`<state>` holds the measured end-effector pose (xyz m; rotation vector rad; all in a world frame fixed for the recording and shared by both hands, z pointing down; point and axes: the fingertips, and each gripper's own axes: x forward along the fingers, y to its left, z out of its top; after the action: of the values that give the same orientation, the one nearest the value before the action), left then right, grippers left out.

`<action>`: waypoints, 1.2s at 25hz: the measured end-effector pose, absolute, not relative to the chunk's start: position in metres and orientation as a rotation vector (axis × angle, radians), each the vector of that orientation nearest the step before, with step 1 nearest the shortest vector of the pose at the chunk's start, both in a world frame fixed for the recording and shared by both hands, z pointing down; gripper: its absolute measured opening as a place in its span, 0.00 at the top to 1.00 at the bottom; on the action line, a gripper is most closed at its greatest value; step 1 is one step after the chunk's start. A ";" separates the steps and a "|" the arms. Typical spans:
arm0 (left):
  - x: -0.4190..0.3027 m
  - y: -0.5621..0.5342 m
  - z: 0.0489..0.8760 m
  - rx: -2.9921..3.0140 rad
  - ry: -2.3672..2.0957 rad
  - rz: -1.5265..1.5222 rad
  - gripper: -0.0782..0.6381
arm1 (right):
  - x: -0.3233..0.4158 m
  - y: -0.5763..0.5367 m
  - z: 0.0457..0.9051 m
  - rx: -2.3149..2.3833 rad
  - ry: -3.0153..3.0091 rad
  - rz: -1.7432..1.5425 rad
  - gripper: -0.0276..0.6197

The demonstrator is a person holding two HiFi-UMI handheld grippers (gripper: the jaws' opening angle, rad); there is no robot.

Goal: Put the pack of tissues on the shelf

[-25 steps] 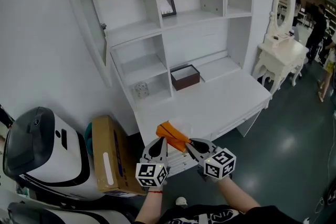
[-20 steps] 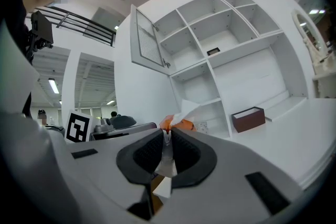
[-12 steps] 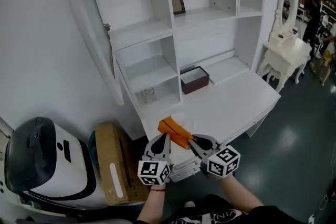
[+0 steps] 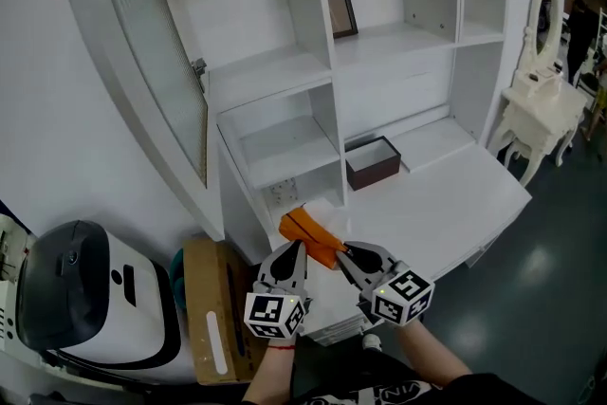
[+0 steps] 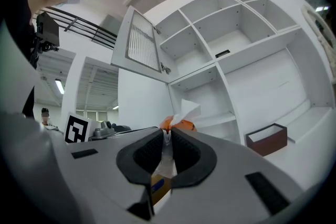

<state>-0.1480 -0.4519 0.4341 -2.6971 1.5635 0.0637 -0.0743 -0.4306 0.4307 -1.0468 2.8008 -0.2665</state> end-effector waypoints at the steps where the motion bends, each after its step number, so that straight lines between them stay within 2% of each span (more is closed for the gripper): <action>1: -0.149 -0.459 0.431 -2.688 1.571 0.064 0.88 | -0.075 -0.438 0.427 -1.030 2.807 -0.260 0.92; 12: -0.138 -0.518 0.371 -2.593 1.589 0.135 0.88 | -0.066 -0.503 0.370 -0.914 2.809 -0.153 0.92; 30: -0.122 -0.549 0.254 -2.362 1.634 0.172 0.88 | -0.055 -0.547 0.245 -0.734 2.813 0.251 0.92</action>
<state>-0.1219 -0.5489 0.2537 -2.3615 1.6339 0.1724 -0.0549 -0.5465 0.2452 -0.7343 2.8127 0.2505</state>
